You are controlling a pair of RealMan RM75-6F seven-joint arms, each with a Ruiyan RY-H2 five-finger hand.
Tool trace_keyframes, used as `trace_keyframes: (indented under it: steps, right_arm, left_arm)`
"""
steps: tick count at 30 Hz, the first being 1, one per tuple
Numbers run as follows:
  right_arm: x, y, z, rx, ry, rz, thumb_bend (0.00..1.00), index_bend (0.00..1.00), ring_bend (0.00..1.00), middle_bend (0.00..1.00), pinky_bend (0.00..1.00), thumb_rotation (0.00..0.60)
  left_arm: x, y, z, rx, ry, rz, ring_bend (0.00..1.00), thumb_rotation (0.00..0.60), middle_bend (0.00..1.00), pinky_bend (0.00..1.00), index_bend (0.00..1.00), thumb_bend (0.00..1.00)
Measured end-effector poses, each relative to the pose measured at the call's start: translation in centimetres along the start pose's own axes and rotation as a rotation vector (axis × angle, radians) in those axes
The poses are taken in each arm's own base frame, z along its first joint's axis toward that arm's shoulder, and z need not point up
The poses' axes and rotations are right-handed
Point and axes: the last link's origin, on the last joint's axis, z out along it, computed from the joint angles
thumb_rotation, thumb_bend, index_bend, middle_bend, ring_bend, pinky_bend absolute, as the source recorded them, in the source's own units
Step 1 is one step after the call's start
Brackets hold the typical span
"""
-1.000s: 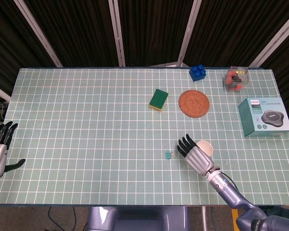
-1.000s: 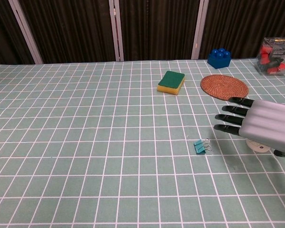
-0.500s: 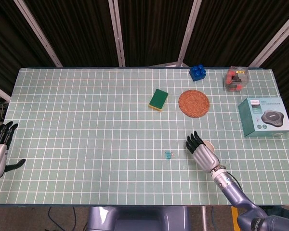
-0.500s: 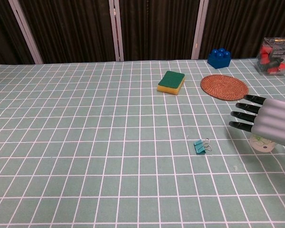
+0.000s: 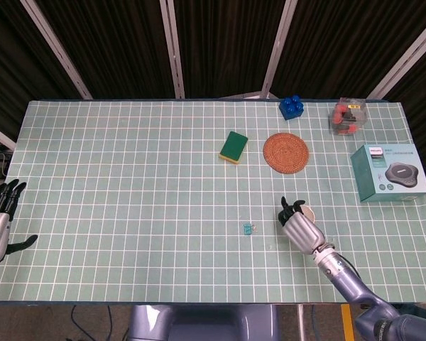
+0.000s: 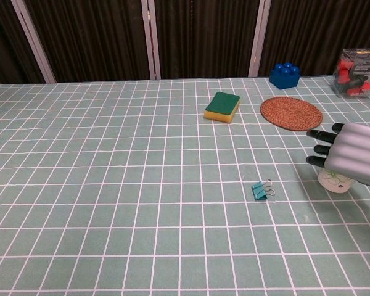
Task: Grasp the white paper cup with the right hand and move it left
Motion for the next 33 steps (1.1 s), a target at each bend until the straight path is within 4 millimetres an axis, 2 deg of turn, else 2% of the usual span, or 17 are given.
trace_keyframes:
  steps: [6, 12, 15, 19, 22, 26, 29, 33]
  right_arm:
    - [0.7, 1.2, -0.1, -0.039, 0.049, 0.190, 0.26, 0.26, 0.12, 0.34, 0.40, 0.600]
    - [0.9, 2.4, -0.1, -0.080, 0.066, 0.553, 0.26, 0.27, 0.12, 0.35, 0.40, 0.600]
    - [0.5, 2.8, -0.1, -0.087, 0.058, 0.757, 0.26, 0.27, 0.12, 0.35, 0.40, 0.600]
    - [-0.4, 3.0, -0.2, -0.090, 0.037, 0.946, 0.26, 0.27, 0.12, 0.35, 0.40, 0.600]
    - [-1.2, 2.9, -0.3, -0.091, 0.017, 1.051, 0.25, 0.27, 0.12, 0.35, 0.40, 0.600]
    - [-2.2, 2.5, -0.3, -0.085, -0.009, 1.110, 0.24, 0.27, 0.10, 0.35, 0.38, 0.600]
    - [-2.7, 1.9, -0.2, -0.068, -0.026, 1.118, 0.18, 0.25, 0.03, 0.29, 0.30, 0.600]
    - [-2.9, 1.5, -0.2, -0.044, -0.045, 1.117, 0.05, 0.11, 0.00, 0.09, 0.11, 0.600]
  left_arm:
    - [0.1, 0.0, -0.1, -0.002, -0.003, -0.014, 0.00, 0.600, 0.00, 0.00, 0.00, 0.00]
    - [0.1, 0.2, -0.3, -0.013, -0.019, -0.034, 0.00, 0.600, 0.00, 0.00, 0.00, 0.00]
    - [0.1, 0.3, -0.3, -0.019, -0.023, -0.037, 0.00, 0.600, 0.00, 0.00, 0.00, 0.00]
    - [0.0, 0.2, -0.3, -0.018, -0.024, -0.026, 0.00, 0.600, 0.00, 0.00, 0.00, 0.00]
    - [0.0, 0.3, -0.3, -0.018, -0.023, -0.022, 0.00, 0.600, 0.00, 0.00, 0.00, 0.00]
    - [-0.1, 0.3, -0.4, -0.018, -0.023, -0.020, 0.00, 0.600, 0.00, 0.00, 0.00, 0.00]
    - [-0.1, 0.3, -0.4, -0.019, -0.022, -0.020, 0.00, 0.600, 0.00, 0.00, 0.00, 0.00]
    - [-0.1, 0.3, -0.4, -0.018, -0.022, -0.020, 0.00, 0.600, 0.00, 0.00, 0.00, 0.00]
